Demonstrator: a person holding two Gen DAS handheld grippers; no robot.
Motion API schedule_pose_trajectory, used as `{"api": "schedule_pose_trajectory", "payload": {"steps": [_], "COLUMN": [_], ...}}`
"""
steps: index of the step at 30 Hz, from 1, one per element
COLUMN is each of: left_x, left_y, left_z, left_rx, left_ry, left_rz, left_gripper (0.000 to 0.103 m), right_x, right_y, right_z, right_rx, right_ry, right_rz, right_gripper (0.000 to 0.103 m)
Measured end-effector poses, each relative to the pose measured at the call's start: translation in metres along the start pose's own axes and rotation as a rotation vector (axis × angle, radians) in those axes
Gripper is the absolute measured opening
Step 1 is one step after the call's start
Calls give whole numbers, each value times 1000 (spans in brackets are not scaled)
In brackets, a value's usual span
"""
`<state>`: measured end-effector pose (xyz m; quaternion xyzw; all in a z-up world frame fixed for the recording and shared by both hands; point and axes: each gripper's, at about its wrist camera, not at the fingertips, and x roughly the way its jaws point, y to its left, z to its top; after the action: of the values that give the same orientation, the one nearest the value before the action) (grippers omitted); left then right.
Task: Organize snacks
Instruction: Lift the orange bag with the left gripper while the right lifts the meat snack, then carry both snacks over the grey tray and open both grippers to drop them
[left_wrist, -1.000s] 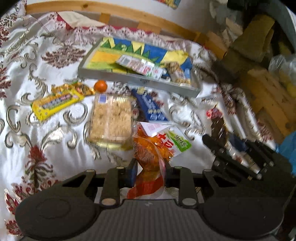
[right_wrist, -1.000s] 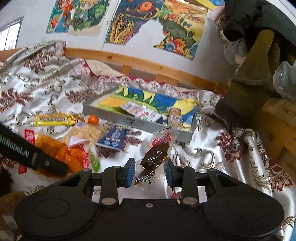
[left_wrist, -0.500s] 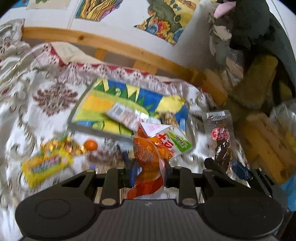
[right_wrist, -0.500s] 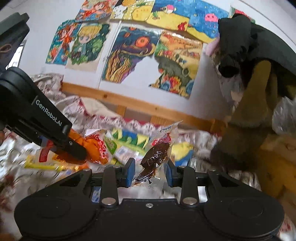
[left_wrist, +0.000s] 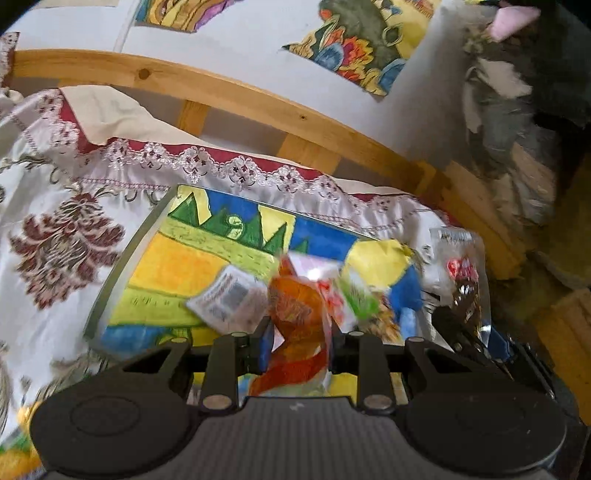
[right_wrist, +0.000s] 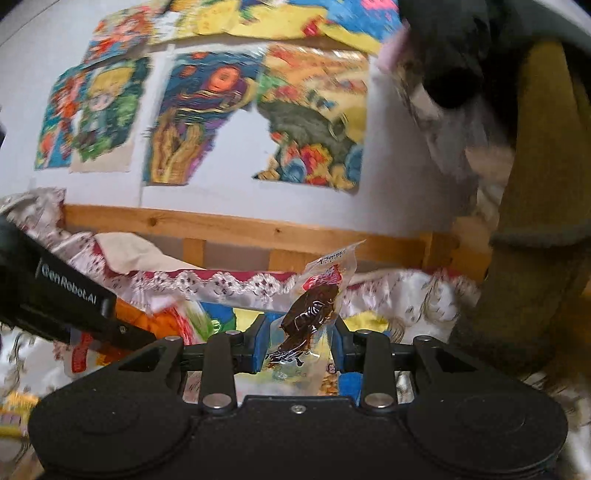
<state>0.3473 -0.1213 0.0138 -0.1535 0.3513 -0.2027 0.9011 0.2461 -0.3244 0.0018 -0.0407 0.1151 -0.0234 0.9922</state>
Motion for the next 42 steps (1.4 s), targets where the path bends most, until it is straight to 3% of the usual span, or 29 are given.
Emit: {"api": "schedule_pose_trajectory", "payload": {"steps": [3, 7, 12, 15, 17, 19, 23, 25, 31, 35, 42], "left_x": [27, 62, 71, 68, 66, 61, 48, 38, -2, -36, -97], "left_y": [1, 0, 6, 8, 7, 5, -1, -4, -14, -21, -32], "left_z": [7, 4, -6, -7, -6, -4, 0, 3, 15, 19, 11], "left_rx": [13, 31, 34, 35, 34, 24, 25, 26, 36, 57, 101], "left_ry": [1, 51, 54, 41, 27, 19, -12, -39, -134, -210, -319], "left_rz": [-11, 39, 75, 95, 110, 108, 117, 119, 125, 129, 132], "left_gripper": [30, 30, 30, 42, 50, 60, 76, 85, 101, 102, 103], "right_x": [22, 42, 57, 59, 59, 58, 55, 50, 22, -5, -59], "right_y": [-13, -17, -15, -13, -12, -13, -16, -18, -22, -24, -18], "right_z": [-8, -27, -50, -54, -54, -54, -50, -45, -14, 12, 50], "right_rx": [63, 91, 73, 64, 59, 63, 84, 97, 116, 133, 121], "right_ry": [29, 85, 163, 156, 157, 153, 159, 143, 52, -29, -129], "right_rz": [39, 50, 54, 52, 48, 43, 32, 29, 5, -3, -7], "right_gripper": [36, 36, 37, 40, 59, 62, 68, 76, 93, 102, 102]}}
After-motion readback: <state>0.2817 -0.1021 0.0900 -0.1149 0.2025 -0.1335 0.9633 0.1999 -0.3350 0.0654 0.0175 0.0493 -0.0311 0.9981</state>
